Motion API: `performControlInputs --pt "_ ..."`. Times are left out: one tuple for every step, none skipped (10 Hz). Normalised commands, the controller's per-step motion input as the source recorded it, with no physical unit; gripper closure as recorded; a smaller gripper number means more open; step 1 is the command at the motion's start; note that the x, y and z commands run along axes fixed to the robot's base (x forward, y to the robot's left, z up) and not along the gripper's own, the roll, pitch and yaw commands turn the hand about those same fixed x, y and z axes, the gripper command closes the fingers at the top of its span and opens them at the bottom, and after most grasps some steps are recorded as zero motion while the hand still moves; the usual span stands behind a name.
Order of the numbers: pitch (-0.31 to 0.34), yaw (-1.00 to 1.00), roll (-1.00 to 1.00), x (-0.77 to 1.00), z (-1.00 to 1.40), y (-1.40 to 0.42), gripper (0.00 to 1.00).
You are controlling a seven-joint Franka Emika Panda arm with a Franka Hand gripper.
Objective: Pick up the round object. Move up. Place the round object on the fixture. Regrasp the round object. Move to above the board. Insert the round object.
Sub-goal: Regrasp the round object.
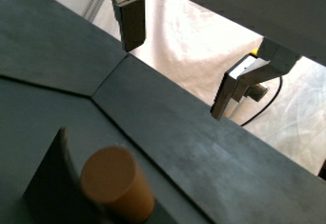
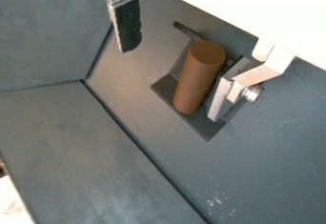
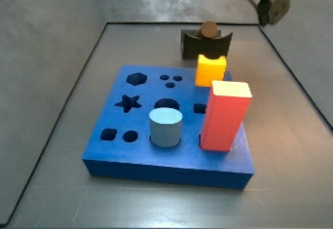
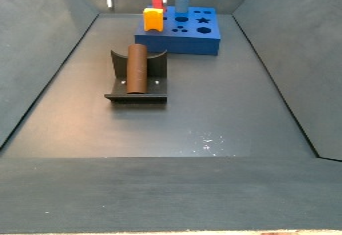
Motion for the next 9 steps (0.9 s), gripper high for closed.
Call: performControlInputs --pt "-0.112 0.13 0.11 0.08 -1.00 0.05 0.00" --pt "-0.133 0.11 0.10 0.09 -1.00 0.04 0.00" --pt "-0.161 0.07 0.10 0.09 -1.00 0.04 0.00" --pt "-0.157 0.05 0.10 0.10 -1.00 0.04 0.00" --pt "-0.140 0.01 0.11 0.12 -1.00 0.03 0.00" --pt "-0.120 -0.01 0.11 0.12 -0.99 0.03 0.00" --pt "-0.103 -0.02 0.11 0.10 -0.80 0.02 0.00" --pt "-0.086 -0.03 0.10 0.09 -0.71 0.01 0.00" --pt "-0.061 -0.03 0.10 0.08 -0.52 0.01 0.00"
